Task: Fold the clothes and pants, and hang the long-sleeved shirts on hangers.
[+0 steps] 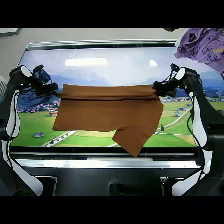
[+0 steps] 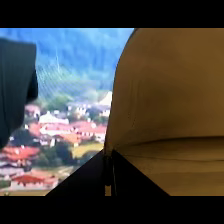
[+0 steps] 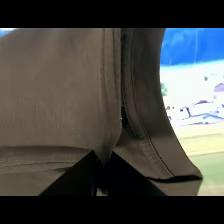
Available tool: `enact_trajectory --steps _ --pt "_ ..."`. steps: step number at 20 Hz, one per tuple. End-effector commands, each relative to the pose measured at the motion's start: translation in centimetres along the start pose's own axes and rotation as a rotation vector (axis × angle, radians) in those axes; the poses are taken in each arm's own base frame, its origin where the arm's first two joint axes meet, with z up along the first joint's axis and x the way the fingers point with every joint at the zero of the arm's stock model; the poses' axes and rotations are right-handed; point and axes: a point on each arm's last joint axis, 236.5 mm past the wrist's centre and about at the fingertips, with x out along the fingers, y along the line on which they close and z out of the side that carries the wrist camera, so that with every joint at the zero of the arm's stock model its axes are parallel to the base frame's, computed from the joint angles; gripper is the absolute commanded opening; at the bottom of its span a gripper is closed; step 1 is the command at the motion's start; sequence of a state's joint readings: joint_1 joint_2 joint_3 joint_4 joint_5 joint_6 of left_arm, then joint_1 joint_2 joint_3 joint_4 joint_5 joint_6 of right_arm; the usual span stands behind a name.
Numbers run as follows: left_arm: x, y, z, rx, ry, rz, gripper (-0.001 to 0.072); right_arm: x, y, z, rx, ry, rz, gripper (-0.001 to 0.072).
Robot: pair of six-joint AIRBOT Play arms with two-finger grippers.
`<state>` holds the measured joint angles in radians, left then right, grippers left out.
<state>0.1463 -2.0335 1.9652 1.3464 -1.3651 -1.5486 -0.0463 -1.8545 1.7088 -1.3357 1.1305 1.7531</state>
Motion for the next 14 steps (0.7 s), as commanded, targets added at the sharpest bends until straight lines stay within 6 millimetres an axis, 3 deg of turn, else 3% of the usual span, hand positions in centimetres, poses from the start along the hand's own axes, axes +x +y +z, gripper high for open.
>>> enact_trajectory --steps 1,8,12,13,14 --pt "0.0 -0.2 -2.2 -0.004 0.095 -0.002 0.0018 0.0 -0.4 -0.8 0.009 0.035 -0.017 0.0031" --pt "2.8 -1.6 -5.3 0.021 0.239 -0.007 0.0018 0.2 -0.7 -1.6 0.007 0.07 -0.029 0.0032" --pt "3.8 -2.0 -5.7 0.003 0.263 -0.003 0.0021 0.6 -1.1 -2.5 0.006 0.108 -0.043 0.0034" --pt "3.8 -2.0 -5.7 0.003 0.262 -0.003 0.0037 0.7 -1.1 -2.5 0.006 0.108 -0.043 0.0056" --pt "3.8 -2.0 -5.7 0.003 0.261 -0.003 0.0159 0.7 -1.1 -2.5 0.006 0.107 -0.043 0.0142"
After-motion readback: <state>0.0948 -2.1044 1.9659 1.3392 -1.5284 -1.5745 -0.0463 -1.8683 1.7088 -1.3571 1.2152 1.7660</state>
